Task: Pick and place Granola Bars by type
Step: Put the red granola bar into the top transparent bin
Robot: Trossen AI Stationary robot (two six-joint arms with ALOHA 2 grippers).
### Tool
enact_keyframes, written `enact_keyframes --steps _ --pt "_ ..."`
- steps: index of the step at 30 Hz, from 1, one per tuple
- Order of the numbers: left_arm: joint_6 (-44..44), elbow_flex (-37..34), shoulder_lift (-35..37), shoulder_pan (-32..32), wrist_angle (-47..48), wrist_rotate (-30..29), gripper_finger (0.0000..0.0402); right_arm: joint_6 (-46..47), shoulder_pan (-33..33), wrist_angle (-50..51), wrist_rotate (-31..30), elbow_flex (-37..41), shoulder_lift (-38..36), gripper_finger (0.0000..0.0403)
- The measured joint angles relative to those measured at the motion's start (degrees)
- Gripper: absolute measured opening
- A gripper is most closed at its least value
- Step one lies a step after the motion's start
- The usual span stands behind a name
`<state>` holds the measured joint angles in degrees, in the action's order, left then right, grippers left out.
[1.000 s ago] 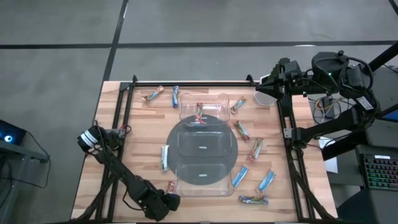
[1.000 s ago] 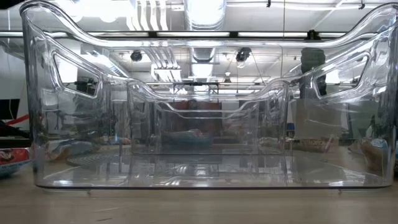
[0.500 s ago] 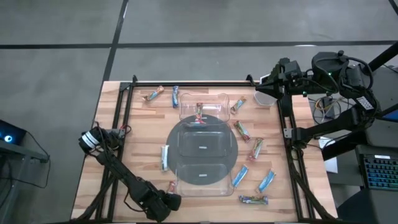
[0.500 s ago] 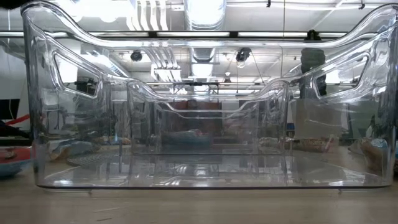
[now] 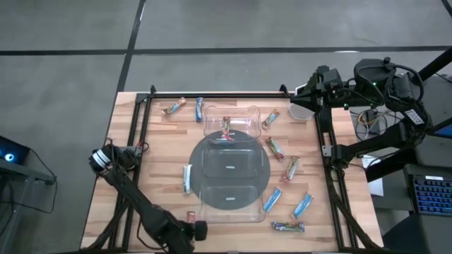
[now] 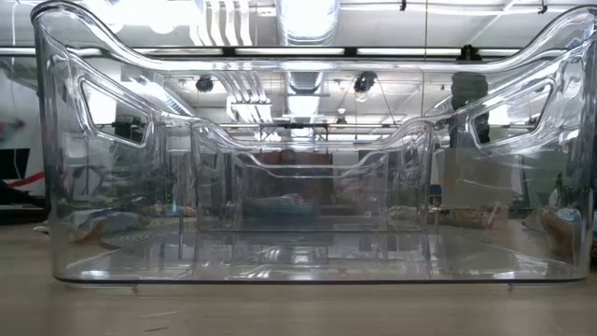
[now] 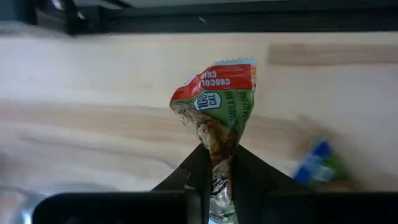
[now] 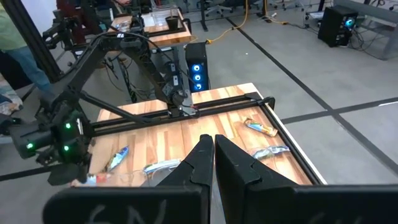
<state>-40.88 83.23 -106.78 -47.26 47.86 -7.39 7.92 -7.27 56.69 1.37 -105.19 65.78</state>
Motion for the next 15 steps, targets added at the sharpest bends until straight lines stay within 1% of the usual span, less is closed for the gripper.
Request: enact_keyframes --steps 6,10,13,15 --pt "6.36 4.87 0.04 -2.42 14.07 0.11 0.0028 -1.03 0.00 0.00 0.02 0.00 0.00 0.0008" --pt "10.58 10.44 0.11 -3.73 24.48 0.39 0.0027 -1.09 0.00 0.00 0.02 0.00 0.00 0.0008" --pt "17.13 15.45 1.38 -3.52 32.52 -0.66 0.0028 -1.09 0.00 0.00 0.06 0.00 0.00 0.0008" --pt "21.89 18.51 3.00 -2.96 36.36 -2.97 0.0027 -1.24 0.00 0.00 0.11 0.00 0.00 0.0008"
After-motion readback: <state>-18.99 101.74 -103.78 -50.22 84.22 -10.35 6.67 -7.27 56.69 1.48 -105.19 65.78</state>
